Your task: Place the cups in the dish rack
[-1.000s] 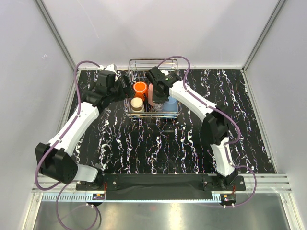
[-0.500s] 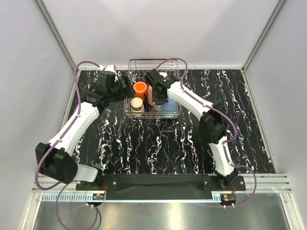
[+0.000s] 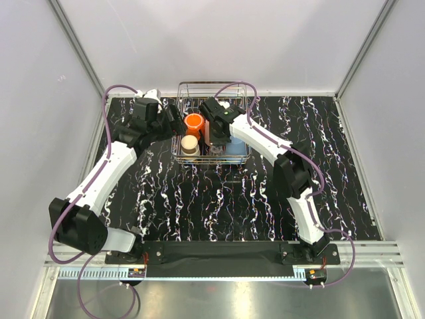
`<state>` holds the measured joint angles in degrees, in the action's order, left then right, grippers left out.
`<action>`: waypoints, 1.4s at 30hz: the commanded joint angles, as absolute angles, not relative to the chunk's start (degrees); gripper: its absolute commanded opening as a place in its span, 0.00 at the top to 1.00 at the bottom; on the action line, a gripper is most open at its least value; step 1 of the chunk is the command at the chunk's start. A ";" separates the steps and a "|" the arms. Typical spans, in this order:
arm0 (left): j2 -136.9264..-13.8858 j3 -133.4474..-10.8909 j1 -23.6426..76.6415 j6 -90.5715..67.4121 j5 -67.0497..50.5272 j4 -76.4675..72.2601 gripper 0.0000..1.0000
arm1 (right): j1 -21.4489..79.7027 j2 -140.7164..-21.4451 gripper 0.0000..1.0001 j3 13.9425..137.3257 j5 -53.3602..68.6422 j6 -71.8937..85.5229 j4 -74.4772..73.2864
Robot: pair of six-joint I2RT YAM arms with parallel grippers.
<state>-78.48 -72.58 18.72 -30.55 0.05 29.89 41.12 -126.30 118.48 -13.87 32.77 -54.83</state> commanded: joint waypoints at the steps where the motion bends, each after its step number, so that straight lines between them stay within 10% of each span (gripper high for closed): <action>1: -78.49 -72.51 18.28 -31.11 -1.58 27.16 0.06 | 41.40 -126.48 1.00 118.48 -13.80 31.99 -53.09; 27: -75.86 -72.25 17.67 -30.85 -2.46 26.98 0.01 | 41.66 -117.88 1.00 117.34 -9.49 31.55 -51.16; 31: -72.43 -71.72 19.76 -28.49 -1.59 25.23 0.01 | 42.45 -109.62 0.80 110.50 -7.65 30.59 -47.20; 39: -61.27 -64.79 21.44 -27.94 -11.76 23.29 0.01 | 42.80 -92.31 0.01 97.67 -8.17 30.23 -43.16; 42: -55.12 -59.09 21.71 -31.36 -13.70 21.36 0.01 | 42.80 -84.31 0.00 89.23 -9.40 30.67 -39.29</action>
